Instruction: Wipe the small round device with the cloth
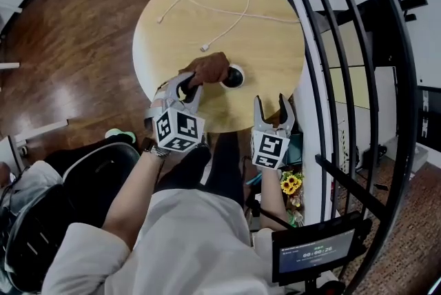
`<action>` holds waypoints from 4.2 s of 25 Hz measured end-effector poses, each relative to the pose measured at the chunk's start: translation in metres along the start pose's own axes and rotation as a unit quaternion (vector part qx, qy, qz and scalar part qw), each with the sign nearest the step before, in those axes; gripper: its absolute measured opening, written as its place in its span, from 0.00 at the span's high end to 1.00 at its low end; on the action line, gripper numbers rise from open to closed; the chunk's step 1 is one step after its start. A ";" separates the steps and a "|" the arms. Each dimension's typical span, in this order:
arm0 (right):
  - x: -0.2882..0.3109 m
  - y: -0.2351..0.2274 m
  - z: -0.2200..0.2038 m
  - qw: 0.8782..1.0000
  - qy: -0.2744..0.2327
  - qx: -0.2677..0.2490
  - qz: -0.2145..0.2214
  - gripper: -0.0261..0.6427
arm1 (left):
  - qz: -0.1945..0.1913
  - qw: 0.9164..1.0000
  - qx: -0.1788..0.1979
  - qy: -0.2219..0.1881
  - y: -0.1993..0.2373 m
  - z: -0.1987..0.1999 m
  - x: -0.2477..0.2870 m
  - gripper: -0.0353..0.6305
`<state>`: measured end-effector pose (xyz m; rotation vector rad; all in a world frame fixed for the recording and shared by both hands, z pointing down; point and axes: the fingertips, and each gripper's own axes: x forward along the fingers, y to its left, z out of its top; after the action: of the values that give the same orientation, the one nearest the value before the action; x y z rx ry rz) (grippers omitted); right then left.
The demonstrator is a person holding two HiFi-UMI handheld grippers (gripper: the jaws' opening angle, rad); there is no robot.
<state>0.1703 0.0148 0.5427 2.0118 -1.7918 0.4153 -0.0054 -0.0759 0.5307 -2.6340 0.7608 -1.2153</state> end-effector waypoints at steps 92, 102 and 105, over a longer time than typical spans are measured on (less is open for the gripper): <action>-0.210 0.036 0.186 0.985 -0.171 0.028 0.014 0.95 | -0.067 0.940 -0.127 -0.308 0.005 0.104 -0.236 0.81; -0.288 0.053 0.170 0.977 -0.208 0.045 0.022 0.95 | -0.058 0.939 -0.119 -0.318 -0.050 0.098 -0.294 0.81; -0.322 0.045 0.145 0.977 -0.205 0.058 0.027 0.95 | -0.059 0.940 -0.086 -0.326 -0.099 0.108 -0.317 0.81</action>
<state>0.0774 0.2192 0.2663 2.2609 -2.1087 0.1234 -0.0593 0.1600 0.2788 -2.9721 0.6024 -0.2341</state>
